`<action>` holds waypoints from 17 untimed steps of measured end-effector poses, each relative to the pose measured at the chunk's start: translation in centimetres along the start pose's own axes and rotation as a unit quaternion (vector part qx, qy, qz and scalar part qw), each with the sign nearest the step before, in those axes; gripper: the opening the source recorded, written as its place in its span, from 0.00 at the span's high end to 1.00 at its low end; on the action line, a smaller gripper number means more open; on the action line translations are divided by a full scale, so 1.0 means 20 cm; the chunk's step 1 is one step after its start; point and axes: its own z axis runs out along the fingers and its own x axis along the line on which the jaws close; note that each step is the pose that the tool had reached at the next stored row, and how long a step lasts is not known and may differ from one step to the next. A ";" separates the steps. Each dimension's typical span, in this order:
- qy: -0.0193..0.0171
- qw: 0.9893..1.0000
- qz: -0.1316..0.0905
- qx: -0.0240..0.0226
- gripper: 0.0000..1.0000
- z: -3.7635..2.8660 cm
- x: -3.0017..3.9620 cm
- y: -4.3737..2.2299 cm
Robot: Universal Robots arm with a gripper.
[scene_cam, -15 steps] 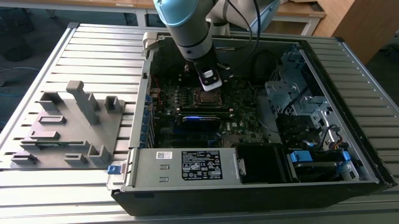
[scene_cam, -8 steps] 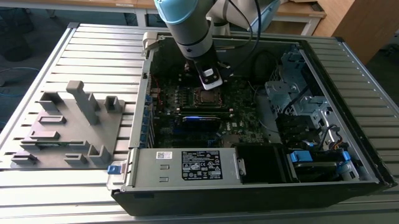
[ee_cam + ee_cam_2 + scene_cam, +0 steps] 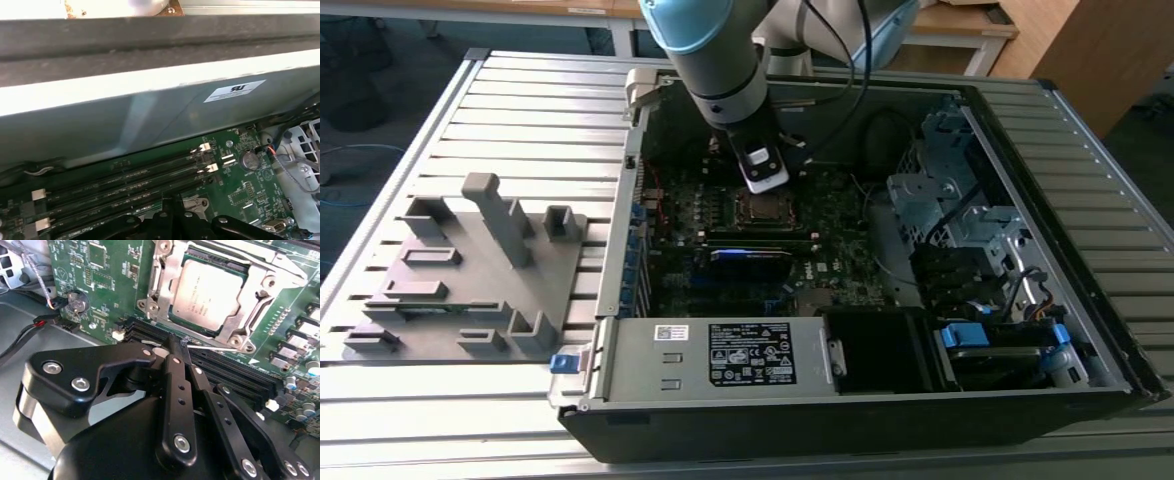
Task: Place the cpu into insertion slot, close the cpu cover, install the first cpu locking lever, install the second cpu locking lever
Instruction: 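Install the first cpu locking lever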
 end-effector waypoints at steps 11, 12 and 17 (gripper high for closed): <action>-0.005 1.000 -0.004 0.005 0.90 0.018 0.047 -0.020; -0.006 1.000 -0.004 0.006 0.90 0.020 0.049 -0.020; -0.007 1.000 -0.006 0.011 0.90 0.027 0.057 -0.009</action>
